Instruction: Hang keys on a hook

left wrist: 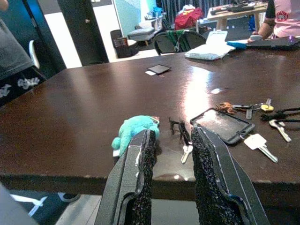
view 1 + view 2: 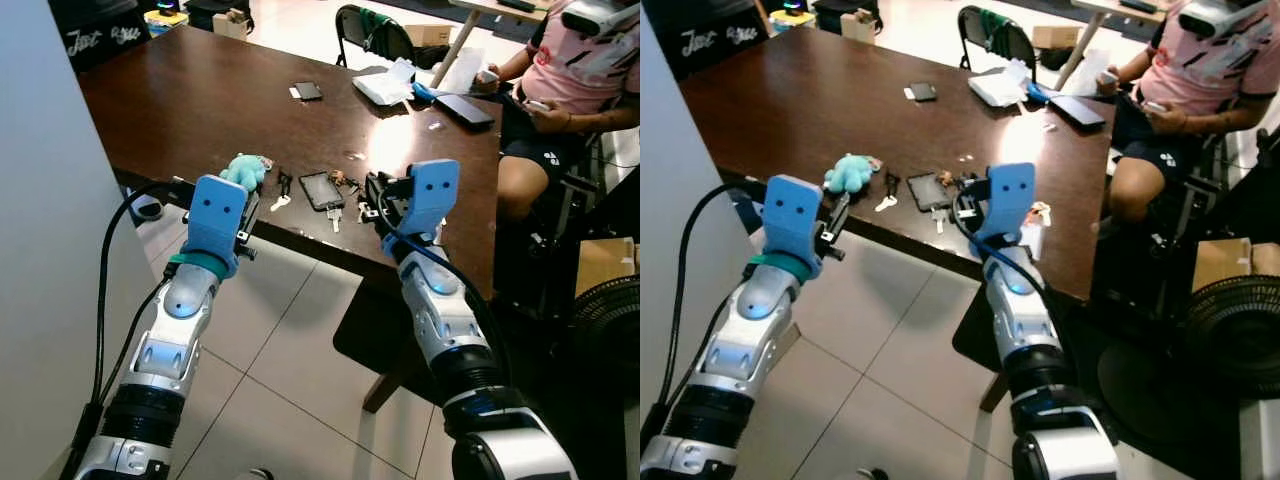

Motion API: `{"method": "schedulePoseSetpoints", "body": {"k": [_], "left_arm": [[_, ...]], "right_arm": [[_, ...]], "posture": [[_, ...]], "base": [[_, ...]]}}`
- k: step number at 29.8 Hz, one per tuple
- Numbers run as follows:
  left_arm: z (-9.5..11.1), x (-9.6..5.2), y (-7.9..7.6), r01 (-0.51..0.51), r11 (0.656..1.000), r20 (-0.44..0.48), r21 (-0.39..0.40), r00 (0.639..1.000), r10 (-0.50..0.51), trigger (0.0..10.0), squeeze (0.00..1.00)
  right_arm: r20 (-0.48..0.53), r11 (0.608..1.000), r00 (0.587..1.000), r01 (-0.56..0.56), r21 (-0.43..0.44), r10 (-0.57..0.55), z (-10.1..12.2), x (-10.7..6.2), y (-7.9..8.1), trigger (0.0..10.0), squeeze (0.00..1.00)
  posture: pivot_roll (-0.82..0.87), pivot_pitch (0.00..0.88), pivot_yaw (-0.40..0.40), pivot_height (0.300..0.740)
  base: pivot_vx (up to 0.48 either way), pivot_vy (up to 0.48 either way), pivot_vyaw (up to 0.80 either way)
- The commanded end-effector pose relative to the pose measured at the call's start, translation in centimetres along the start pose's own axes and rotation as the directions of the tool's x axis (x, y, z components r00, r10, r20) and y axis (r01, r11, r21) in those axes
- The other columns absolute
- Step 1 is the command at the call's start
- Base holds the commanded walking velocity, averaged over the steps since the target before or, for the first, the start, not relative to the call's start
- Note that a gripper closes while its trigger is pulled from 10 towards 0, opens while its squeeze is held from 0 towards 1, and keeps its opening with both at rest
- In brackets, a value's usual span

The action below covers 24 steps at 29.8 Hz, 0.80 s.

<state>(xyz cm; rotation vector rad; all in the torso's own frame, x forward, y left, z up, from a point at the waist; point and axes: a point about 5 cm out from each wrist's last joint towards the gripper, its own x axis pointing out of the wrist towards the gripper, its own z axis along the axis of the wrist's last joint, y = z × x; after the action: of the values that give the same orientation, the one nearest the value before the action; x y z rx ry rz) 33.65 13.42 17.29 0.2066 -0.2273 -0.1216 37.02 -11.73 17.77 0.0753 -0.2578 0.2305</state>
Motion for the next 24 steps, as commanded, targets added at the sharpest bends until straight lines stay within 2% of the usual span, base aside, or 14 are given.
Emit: {"method": "schedulePoseSetpoints", "body": {"k": [1,24], "left_arm": [[-0.18,-0.04,-0.04,0.005,1.0,-0.005,0.003,1.0,-0.005,10.0,0.0],[-0.23,-0.06,-0.13,0.01,1.0,-0.007,0.007,1.0,-0.01,10.0,0.0]], "right_arm": [[-0.013,1.0,1.0,0.018,0.014,-0.017,-0.31,-0.21,-0.47,10.0,0.0],[-0.018,1.0,1.0,0.016,0.016,-0.016,-0.38,-0.23,-0.55,10.0,0.0]], "posture": [[0.1,0.0,0.008,0.74],[0.1,0.0,0.009,0.74]], "base": [[0.409,0.0,0.0],[0.364,0.0,0.0]]}}
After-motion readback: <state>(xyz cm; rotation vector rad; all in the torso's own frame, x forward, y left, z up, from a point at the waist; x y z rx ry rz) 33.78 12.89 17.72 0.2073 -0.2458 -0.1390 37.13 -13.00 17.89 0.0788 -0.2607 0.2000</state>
